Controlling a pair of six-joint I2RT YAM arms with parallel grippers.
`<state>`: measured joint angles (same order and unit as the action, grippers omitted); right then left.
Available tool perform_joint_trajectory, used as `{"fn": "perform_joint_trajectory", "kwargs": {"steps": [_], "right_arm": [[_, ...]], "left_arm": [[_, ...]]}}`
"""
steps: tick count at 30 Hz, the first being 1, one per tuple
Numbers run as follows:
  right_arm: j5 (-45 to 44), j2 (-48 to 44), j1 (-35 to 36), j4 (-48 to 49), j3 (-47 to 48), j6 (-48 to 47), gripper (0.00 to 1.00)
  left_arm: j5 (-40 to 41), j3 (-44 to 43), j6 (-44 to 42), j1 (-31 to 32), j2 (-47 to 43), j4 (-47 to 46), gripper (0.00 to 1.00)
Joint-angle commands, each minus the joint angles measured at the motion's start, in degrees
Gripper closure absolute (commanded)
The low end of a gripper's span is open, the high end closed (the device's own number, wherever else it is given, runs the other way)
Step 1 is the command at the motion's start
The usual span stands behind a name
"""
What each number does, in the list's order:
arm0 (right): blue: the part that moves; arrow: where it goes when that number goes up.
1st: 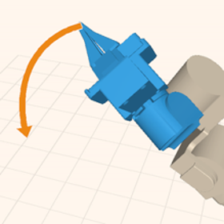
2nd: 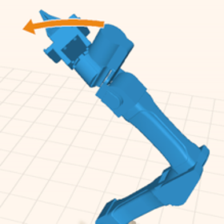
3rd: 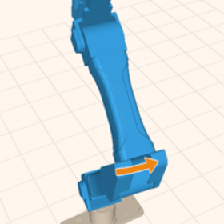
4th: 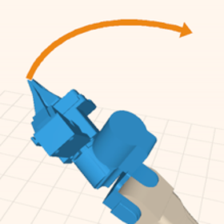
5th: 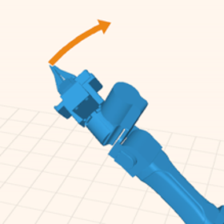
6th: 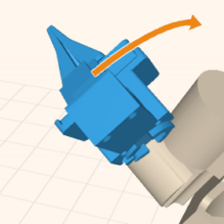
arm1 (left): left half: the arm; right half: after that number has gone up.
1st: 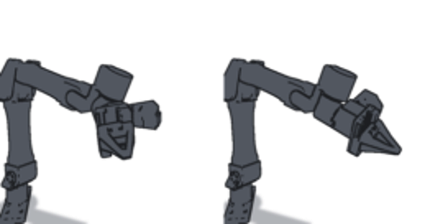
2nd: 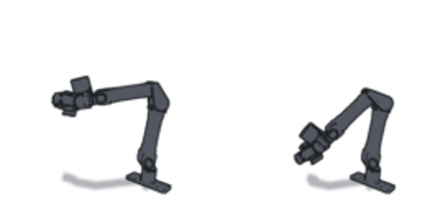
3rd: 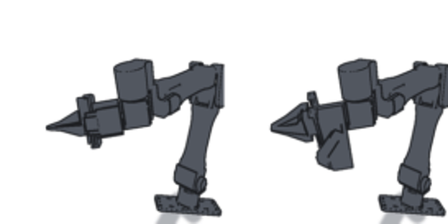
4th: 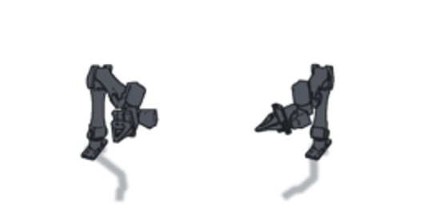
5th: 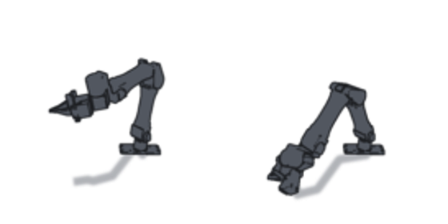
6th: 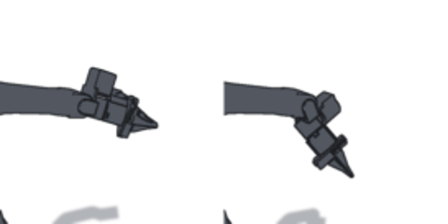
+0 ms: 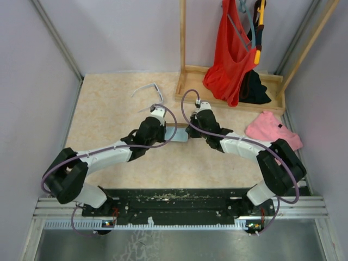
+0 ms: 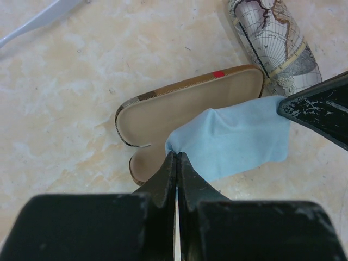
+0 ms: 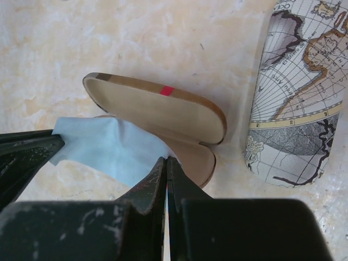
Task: Organize the sunglasses
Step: Place the glasses cleaning cloth in the sunglasses case.
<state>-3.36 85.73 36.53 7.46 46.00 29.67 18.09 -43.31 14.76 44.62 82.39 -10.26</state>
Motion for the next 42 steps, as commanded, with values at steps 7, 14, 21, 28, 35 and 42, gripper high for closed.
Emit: {"fn": "perform_joint_trajectory", "kwargs": {"steps": [7,14,21,28,35,42], "right_arm": [[2.11,5.55,-2.99,4.79,5.41,-1.62,1.00],[2.51,8.21,-3.89,5.64,6.69,-2.30,1.00],[2.85,10.50,-4.34,6.77,7.05,-2.50,1.00],[2.79,11.43,-4.43,7.12,7.17,-2.84,1.00],[2.79,11.87,-4.71,7.74,7.48,-3.18,1.00],[2.68,12.69,-4.98,7.83,7.86,-3.33,1.00]], "left_arm": [[-2.88,-3.58,-2.50,-2.65,6.35,-5.72,0.99],[-2.88,-3.57,-2.70,-4.10,8.75,-7.70,0.99],[-2.87,-3.91,-3.33,-5.15,10.81,-9.53,0.99],[-3.01,-4.36,-3.99,-5.86,12.54,-10.68,0.99],[-2.89,-4.34,-4.39,-6.65,13.60,-12.36,0.99],[-2.15,-4.87,-5.12,-6.74,15.22,-12.76,0.99]]}}
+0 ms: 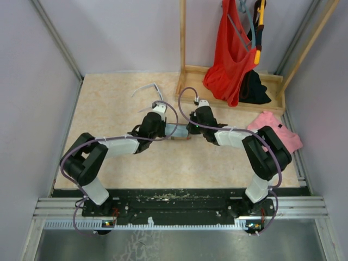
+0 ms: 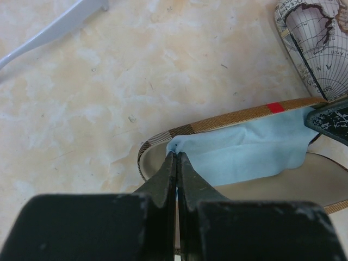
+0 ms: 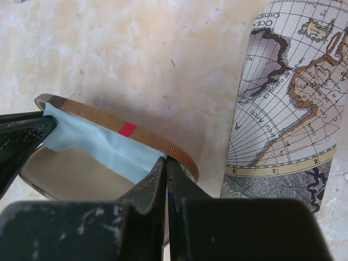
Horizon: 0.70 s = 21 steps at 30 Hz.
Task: Organize the sunglasses
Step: Place the glasses cleaning cloth in the sunglasses case.
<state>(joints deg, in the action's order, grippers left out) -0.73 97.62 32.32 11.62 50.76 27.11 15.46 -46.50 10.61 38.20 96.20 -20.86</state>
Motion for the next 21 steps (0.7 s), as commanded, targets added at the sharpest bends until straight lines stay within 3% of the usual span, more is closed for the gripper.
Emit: {"fn": "perform_joint_trajectory", "kwargs": {"steps": [1,21], "right_arm": [[0.05,0.89,-0.76,3.75,3.08,-0.75,1.00],[0.51,1.06,-1.11,4.88,2.94,-1.03,1.00]], "left_arm": [[0.63,-1.60,-1.13,-0.31,1.56,-2.16,0.99],[4.05,-2.45,-1.26,-0.40,3.46,-1.20,0.98]]}}
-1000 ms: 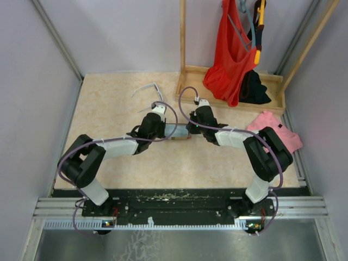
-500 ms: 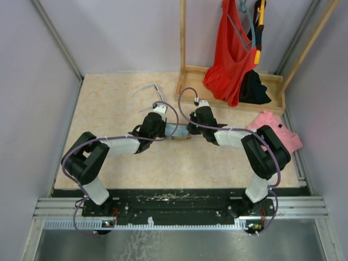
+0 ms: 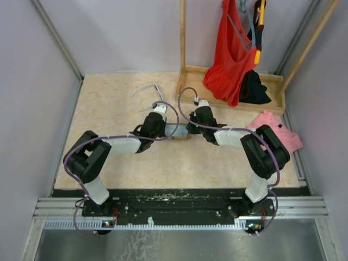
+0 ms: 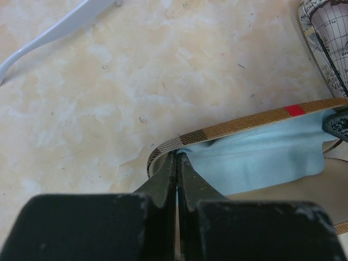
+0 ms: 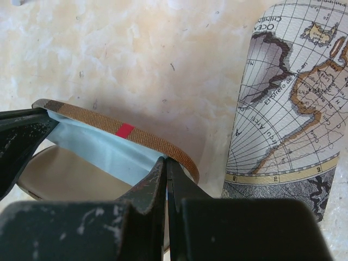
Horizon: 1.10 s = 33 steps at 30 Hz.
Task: Organize the sunglasses
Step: Place the glasses cleaning cloth in the sunglasses case.
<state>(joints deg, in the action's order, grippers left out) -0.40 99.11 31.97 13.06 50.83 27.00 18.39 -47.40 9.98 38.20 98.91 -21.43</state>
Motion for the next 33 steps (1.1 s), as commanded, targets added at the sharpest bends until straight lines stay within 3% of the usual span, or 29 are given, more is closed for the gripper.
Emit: {"fn": "perform_joint_trajectory", "kwargs": {"steps": [1,9,18,25,33], "right_arm": [[0.15,-0.60,-0.76,3.57,2.70,-1.01,1.00],[0.59,-1.81,-0.76,4.96,1.20,-1.08,1.00],[-1.33,-1.84,-0.76,3.67,1.69,-1.92,1.00],[-1.73,-3.86,-0.76,3.30,1.06,-2.60,0.84],[-2.23,-7.26,-0.76,2.58,0.20,-3.30,0.74]], "left_arm": [[1.12,-1.53,-0.63,-0.40,0.82,-0.63,0.98],[0.69,-1.47,-0.46,-0.40,1.03,-0.45,0.96],[0.49,-1.60,-0.31,-0.40,1.21,0.01,0.82],[0.55,-1.69,-0.28,-0.40,0.42,0.25,0.75],[1.37,-1.52,-0.05,-0.40,0.01,0.77,0.71]]}}
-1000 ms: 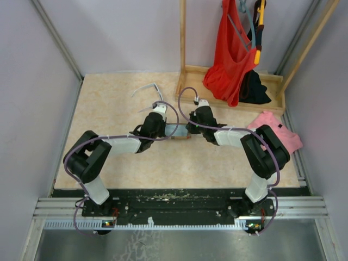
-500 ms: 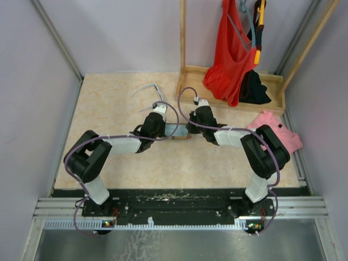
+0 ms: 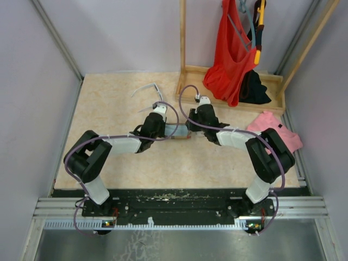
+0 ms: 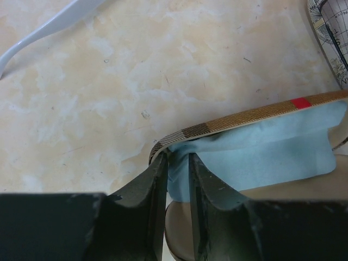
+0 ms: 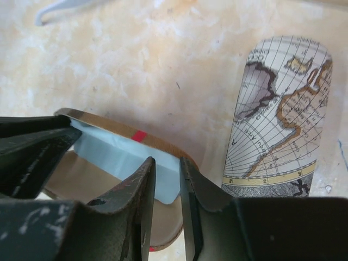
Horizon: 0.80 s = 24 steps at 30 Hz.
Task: Organize the sunglasses
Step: Place the glasses cleaning cloth in the sunglasses case.
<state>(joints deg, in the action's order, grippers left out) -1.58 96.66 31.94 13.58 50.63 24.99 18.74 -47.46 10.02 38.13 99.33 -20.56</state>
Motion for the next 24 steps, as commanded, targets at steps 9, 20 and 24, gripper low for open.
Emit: {"fn": "perform_joint_trajectory", "kwargs": {"steps": [9,20,24], "right_arm": [[-1.65,-6.73,-0.74,-1.25,0.89,-4.67,0.71],[-0.22,-3.43,-0.68,-9.11,7.80,-8.67,0.71],[-0.58,-0.09,-0.66,-11.65,11.18,-9.29,0.71]], "left_arm": [[0.33,-0.79,0.76,-0.34,-2.57,0.43,0.66],[-3.15,0.02,3.23,-0.34,-8.15,3.87,0.57],[-2.77,2.48,6.14,-0.34,-12.73,6.90,0.54]]}}
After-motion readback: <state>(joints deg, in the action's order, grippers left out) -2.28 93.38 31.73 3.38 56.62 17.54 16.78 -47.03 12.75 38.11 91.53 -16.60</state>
